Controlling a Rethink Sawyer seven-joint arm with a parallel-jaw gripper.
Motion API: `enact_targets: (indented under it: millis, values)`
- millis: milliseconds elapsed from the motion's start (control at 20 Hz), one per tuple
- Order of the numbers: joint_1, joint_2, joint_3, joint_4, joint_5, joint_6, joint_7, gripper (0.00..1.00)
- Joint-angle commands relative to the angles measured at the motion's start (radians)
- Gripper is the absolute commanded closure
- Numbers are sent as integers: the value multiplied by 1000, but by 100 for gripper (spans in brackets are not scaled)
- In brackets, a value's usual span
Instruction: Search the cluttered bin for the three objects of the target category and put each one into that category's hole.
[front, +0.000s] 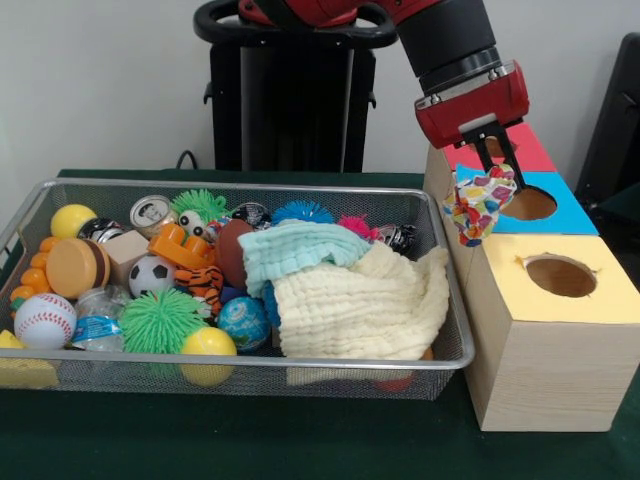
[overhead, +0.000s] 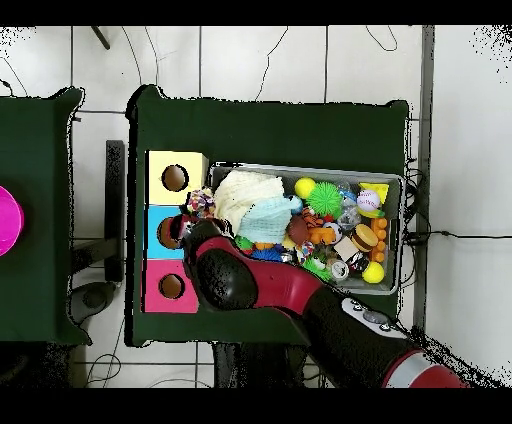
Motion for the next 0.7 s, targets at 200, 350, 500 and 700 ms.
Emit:
enact_targets:
  millis: [200,350,500,700]
  values:
    - [-32,17,-16,-109,-14,-69,214,100]
    - [-10,15,-46,-120,4,-66,210,100]
    - [8,7,-68,-134,27,-52,209,100]
    - [11,6,-69,-150,25,-39,200,100]
